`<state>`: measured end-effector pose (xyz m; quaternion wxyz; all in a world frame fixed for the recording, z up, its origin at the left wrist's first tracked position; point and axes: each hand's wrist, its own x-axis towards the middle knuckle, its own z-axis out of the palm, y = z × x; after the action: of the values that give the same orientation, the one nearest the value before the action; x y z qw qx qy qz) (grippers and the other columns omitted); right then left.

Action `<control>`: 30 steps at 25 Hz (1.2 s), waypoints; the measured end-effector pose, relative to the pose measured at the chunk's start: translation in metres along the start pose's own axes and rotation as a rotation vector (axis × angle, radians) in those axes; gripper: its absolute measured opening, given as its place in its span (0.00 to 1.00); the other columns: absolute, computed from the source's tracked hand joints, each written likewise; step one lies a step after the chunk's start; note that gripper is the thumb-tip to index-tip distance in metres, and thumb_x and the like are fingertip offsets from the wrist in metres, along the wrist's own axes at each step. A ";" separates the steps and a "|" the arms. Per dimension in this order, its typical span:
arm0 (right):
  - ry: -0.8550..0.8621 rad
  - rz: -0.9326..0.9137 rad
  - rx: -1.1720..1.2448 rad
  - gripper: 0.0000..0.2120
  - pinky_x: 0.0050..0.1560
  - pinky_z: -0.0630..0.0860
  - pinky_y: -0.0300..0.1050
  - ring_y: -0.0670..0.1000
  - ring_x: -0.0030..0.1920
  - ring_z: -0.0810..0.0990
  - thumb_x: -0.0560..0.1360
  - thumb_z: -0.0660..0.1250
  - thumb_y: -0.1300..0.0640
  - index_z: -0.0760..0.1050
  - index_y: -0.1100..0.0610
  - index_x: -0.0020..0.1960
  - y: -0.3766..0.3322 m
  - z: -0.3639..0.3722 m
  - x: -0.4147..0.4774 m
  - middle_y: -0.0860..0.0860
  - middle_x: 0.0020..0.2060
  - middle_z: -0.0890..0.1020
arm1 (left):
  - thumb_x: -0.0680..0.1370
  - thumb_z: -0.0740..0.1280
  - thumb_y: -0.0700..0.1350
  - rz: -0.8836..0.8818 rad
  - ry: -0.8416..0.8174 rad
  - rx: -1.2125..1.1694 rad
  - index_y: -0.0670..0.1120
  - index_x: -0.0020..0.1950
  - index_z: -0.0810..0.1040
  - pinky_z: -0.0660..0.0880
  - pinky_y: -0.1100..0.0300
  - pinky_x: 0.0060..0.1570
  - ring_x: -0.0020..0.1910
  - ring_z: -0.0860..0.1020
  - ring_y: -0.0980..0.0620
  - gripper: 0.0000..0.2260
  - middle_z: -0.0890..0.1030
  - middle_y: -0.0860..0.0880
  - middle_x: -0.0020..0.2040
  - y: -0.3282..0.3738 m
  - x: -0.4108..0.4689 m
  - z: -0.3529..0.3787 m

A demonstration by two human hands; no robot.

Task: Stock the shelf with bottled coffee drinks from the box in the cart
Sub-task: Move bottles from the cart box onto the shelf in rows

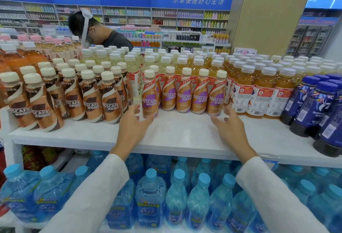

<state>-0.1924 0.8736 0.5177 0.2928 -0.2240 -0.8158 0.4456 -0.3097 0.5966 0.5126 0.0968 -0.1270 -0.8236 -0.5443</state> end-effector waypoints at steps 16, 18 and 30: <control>-0.325 -0.117 0.323 0.17 0.58 0.72 0.29 0.35 0.61 0.78 0.77 0.70 0.39 0.77 0.37 0.64 0.015 0.018 -0.212 0.32 0.62 0.80 | 0.78 0.71 0.50 -0.174 0.364 -0.121 0.53 0.62 0.83 0.77 0.70 0.54 0.58 0.81 0.63 0.13 0.84 0.64 0.57 -0.054 -0.242 -0.068; -0.418 -0.049 0.333 0.16 0.57 0.72 0.29 0.38 0.58 0.81 0.75 0.71 0.39 0.79 0.37 0.62 0.026 0.039 -0.235 0.34 0.60 0.81 | 0.76 0.71 0.54 -0.270 0.424 -0.081 0.55 0.62 0.83 0.78 0.69 0.52 0.56 0.82 0.64 0.14 0.84 0.64 0.57 -0.070 -0.279 -0.082; -0.969 0.243 0.152 0.11 0.54 0.77 0.38 0.51 0.56 0.83 0.76 0.74 0.61 0.82 0.46 0.53 0.074 0.192 -0.375 0.50 0.53 0.86 | 0.79 0.72 0.50 -0.820 0.737 -0.076 0.58 0.58 0.82 0.73 0.72 0.48 0.53 0.80 0.68 0.08 0.85 0.63 0.54 -0.168 -0.433 -0.156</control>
<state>-0.0413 0.5615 0.2672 -0.1580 -0.0628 -0.7913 0.5873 0.0518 0.3447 0.2984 0.1541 0.3994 -0.6970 -0.5753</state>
